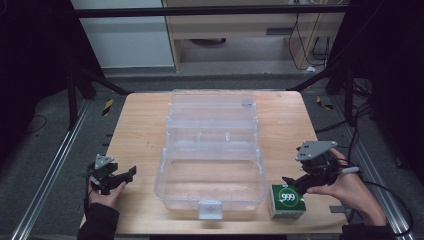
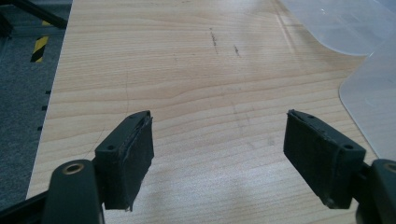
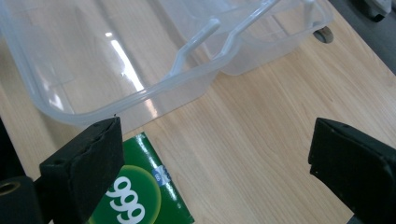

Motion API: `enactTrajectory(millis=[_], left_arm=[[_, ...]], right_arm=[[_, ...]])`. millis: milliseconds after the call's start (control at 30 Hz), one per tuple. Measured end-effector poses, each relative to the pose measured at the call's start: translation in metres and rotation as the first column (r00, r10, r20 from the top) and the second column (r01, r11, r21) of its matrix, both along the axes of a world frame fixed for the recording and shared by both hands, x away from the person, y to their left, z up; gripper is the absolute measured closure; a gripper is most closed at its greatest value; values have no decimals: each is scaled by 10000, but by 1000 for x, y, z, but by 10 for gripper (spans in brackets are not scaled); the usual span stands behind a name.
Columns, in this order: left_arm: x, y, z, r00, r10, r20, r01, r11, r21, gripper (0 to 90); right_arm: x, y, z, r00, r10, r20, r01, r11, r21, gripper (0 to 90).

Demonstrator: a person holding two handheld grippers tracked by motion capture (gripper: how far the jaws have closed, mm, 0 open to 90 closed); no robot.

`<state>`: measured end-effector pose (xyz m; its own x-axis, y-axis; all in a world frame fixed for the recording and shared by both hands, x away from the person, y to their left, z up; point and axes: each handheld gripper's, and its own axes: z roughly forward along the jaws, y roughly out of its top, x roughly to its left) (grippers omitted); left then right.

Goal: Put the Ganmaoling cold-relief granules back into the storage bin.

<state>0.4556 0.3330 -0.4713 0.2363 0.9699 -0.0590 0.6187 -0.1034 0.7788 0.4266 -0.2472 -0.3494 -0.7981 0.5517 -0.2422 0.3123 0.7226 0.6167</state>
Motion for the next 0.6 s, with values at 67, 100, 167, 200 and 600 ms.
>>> enactTrajectory(millis=[67,100,167,200,600], left_arm=[[0,0,0,10000,-12,-7,12,10000,12,236],[0,0,0,10000,-15,-12,15,10000,16,236],[0,0,0,10000,-18,-17,18,10000,15,236],[0,0,0,10000,-21,-26,21,10000,15,236],[1,-1,-1,10000,-45,-62,45,10000,17,236]], right_arm=[[-2,2,-1,9994,293,-188,-298,9993,-241,40],[-2,3,-1,9991,371,-213,-379,9986,-375,40],[-3,3,-1,9985,469,-270,-481,9978,-458,40],[-4,4,-2,9980,537,-332,-554,9971,-519,39],[-11,9,-13,9848,1343,-1105,-1488,9795,-1356,38]])
